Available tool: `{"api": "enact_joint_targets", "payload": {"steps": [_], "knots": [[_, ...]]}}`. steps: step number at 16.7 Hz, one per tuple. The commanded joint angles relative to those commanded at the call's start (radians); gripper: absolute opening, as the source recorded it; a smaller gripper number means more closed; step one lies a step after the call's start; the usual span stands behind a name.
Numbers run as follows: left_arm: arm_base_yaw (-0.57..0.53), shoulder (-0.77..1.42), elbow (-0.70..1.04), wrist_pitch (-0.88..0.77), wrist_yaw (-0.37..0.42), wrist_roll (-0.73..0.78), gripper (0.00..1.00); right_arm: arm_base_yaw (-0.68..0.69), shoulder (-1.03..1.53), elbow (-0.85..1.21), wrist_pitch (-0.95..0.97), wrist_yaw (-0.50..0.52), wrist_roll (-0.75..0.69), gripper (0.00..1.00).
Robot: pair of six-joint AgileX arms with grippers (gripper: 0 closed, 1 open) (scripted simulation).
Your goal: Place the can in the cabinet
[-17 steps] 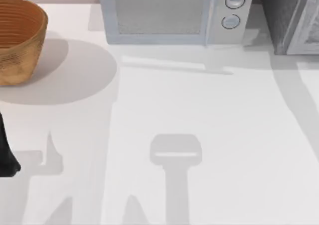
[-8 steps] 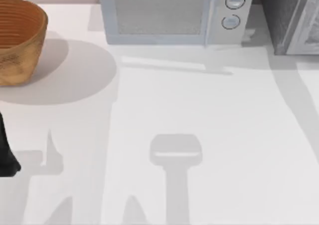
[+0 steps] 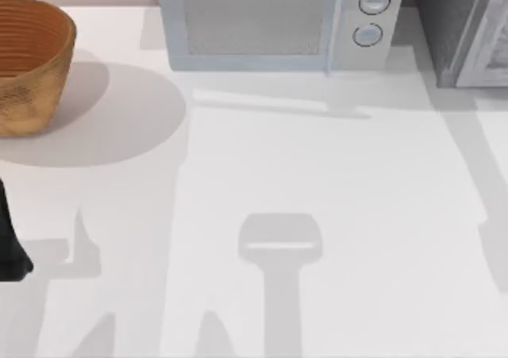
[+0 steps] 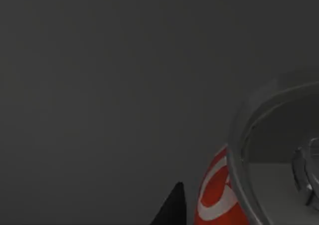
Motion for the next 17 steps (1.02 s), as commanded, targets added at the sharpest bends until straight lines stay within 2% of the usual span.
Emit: {"api": "enact_joint_targets", "payload": {"steps": [3,6,12,17], "knots": [[0.0,0.0,0.0,0.0,0.0,0.0,1.0,-0.018,0.153,0.219,-0.055,-0.015,-0.001,0.0],[0.0,0.0,0.0,0.0,0.0,0.0,1.0,-0.031,0.259,0.349,-0.091,-0.028,-0.001,0.0],[0.0,0.0,0.0,0.0,0.0,0.0,1.0,-0.035,0.29,0.384,-0.1,-0.032,-0.001,0.0],[0.0,0.0,0.0,0.0,0.0,0.0,1.0,-0.035,0.29,0.384,-0.1,-0.032,-0.001,0.38]]}}
